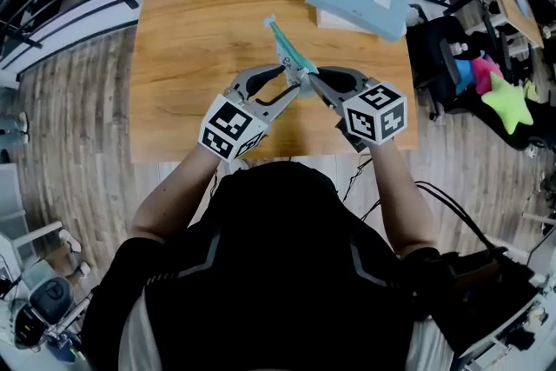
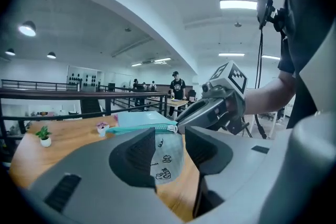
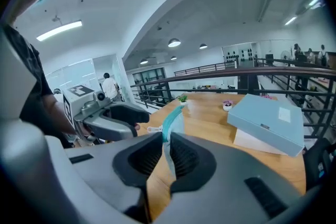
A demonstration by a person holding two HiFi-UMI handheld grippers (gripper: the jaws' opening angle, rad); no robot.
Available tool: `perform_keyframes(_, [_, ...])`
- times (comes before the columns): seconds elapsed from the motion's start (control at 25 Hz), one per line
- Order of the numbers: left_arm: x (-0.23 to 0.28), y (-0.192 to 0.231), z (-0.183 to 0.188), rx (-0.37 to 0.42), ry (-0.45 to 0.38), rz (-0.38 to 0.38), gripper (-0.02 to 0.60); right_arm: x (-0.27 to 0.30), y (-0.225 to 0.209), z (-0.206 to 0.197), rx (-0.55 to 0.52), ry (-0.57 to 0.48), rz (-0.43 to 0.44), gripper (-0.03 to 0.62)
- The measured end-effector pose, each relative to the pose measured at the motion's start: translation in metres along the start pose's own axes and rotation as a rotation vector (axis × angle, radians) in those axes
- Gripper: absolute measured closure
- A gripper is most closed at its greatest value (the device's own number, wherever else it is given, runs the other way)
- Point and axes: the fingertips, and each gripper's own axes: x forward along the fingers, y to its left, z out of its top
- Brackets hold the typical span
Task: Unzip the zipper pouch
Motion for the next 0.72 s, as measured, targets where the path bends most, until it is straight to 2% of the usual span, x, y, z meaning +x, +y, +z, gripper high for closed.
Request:
perform_keyframes(0.16, [0.003, -0.01, 0.023, 0.032, -0.041, -0.036, 0.391, -0.018, 0.01, 0.021, -0.007, -0.044, -0.009, 0.54])
perform_keyframes(0.4, [0.0, -0.017, 0.052, 0.08, -0.093, -0.013, 0.417, -0.032, 0.023, 0.046, -0.033, -0.074, -0.02, 0.54])
perform_keyframes(0.72, [-0.008, -0.019, 0.06, 0.317, -0.058, 0.046, 0.422, -0.035, 0.028, 0.057, -0.004, -0.088, 0.024, 0.54])
